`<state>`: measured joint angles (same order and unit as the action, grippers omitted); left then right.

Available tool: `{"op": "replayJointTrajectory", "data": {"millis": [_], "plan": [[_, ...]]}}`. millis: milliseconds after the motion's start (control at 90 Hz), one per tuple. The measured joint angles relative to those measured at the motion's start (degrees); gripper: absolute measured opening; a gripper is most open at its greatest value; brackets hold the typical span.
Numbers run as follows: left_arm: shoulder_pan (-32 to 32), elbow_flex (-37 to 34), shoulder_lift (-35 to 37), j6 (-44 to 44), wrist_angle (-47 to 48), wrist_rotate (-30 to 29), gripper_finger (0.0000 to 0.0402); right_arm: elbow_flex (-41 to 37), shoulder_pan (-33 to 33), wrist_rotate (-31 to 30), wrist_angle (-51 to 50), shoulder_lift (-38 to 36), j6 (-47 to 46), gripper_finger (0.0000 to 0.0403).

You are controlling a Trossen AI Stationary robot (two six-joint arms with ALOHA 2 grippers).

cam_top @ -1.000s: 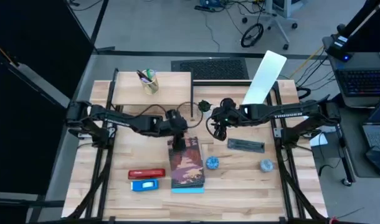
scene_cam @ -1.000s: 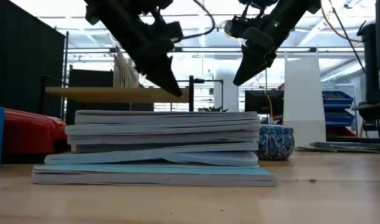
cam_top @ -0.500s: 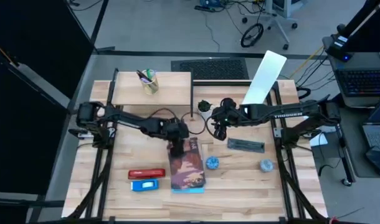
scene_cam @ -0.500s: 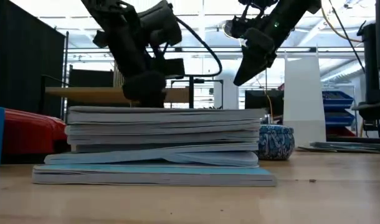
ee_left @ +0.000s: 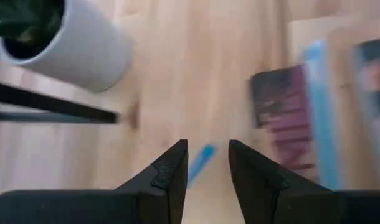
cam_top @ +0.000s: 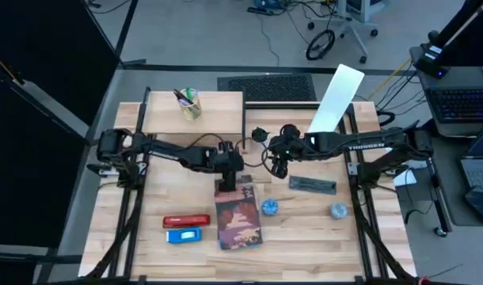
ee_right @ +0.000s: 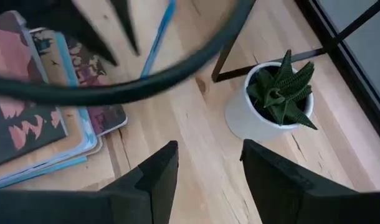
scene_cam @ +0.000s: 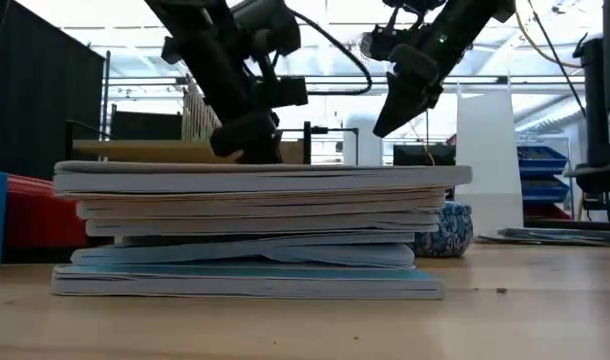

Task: Stock shelves
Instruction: Put the blue pen into the gold pen holder on the shelf

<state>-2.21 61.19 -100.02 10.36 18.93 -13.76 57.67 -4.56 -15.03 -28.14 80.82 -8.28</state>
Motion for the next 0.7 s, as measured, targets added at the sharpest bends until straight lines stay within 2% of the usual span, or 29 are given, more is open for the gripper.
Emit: {"op": "replayJointTrajectory", "data": {"millis": [78, 211, 322, 600, 700], "plan": [[-1.2, 0.06, -1.25, 3.75, 0.28, 0.6, 0.0104, 0.0, 0.0, -0.01, 0.02, 0.0, -0.03, 0.016], [-2.4, 0.04, -3.1, 9.81, 0.01, 4.93, 0.0104, 0.0, 0.0, 0.0, 0.03, 0.0, -1.53, 0.016], [-2.86, 0.04, -4.94, 12.39, 0.15, 5.37, 0.0104, 0.0, 0.0, 0.01, -0.25, 0.0, -2.62, 0.016], [-5.63, 0.04, -5.78, 12.72, 0.13, 6.5, 0.0104, -0.02, -0.02, -0.02, 0.05, 0.0, -3.27, 0.016], [-7.31, 0.04, -5.78, 12.99, 0.66, 11.28, 0.0104, -0.02, -0.02, 0.02, 0.55, 0.0, -3.69, 0.016]]}}
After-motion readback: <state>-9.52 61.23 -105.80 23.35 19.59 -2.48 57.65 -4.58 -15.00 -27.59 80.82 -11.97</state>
